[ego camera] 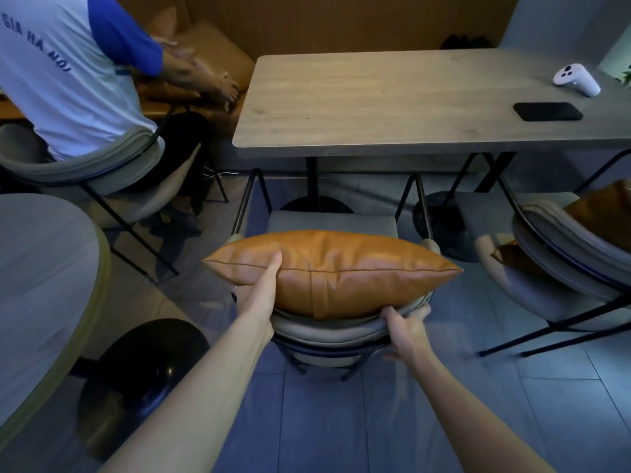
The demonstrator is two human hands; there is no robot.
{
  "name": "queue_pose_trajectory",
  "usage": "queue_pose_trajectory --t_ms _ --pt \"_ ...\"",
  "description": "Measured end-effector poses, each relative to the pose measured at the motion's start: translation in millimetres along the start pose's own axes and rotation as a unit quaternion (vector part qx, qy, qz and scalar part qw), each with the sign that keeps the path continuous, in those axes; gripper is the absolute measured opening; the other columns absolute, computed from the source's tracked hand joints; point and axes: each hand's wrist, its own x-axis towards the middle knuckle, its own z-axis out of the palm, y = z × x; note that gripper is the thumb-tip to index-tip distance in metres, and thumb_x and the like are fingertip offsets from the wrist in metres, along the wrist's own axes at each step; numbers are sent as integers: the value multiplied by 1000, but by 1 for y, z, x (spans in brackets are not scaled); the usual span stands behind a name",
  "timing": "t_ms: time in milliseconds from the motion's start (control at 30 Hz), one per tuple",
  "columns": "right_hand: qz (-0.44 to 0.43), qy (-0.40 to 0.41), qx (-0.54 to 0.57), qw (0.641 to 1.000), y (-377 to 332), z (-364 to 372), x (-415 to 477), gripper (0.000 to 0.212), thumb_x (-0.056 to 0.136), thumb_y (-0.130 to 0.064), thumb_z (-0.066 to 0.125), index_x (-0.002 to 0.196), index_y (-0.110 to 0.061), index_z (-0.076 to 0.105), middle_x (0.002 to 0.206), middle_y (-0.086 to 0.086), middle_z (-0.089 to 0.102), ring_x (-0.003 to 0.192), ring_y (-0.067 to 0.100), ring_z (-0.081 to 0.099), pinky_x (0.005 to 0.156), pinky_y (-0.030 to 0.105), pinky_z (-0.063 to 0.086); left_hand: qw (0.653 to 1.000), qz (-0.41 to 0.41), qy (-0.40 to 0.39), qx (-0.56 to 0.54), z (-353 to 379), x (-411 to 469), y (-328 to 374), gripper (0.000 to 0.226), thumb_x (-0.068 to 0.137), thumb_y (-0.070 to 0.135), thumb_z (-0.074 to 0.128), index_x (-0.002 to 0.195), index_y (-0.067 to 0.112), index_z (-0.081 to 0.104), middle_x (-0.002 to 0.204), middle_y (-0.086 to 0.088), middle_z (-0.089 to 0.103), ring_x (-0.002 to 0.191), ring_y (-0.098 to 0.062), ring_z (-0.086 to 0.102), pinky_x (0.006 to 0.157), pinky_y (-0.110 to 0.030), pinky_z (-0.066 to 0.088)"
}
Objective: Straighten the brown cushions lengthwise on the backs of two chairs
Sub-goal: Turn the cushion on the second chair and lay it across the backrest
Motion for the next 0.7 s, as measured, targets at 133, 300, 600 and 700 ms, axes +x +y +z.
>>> queue_pose_trajectory --t_ms 133,300,600,700 --pt "-15 6 -24 1000 -12 -19 23 75 89 -33 62 145 -28 13 140 20 45 114 50 56 64 55 61 1000 -5 2 0 25 2 -4 130 52 70 84 155 15 26 145 -11 50 124 -36 54 105 -56 46" --pt "-19 2 -7 1000 -23 -35 45 76 87 -32 63 146 -28 15 141 21 47 116 48 57 72 63 61 999 -16 33 15 50 0 -9 129 61 70 81 156 10 18 149 -16 45 126 -39 51 106 -55 45" --pt "-188 140 -259 937 -18 -29 17 89 94 -32 56 159 -3 3 169 19 8 146 43 28 111 58 30 998 -33 -48 8 34 -6 -6 140 49 63 91 159 22 14 150 -11 47 130 -36 51 108 -60 41" --pt "-183 153 -201 950 -12 -19 7 88 94 -29 61 161 -9 7 168 19 9 140 48 36 107 57 37 998 -26 -51 3 23 -5 -1 132 50 58 92 156 20 22 146 -7 51 128 -34 52 107 -59 42"
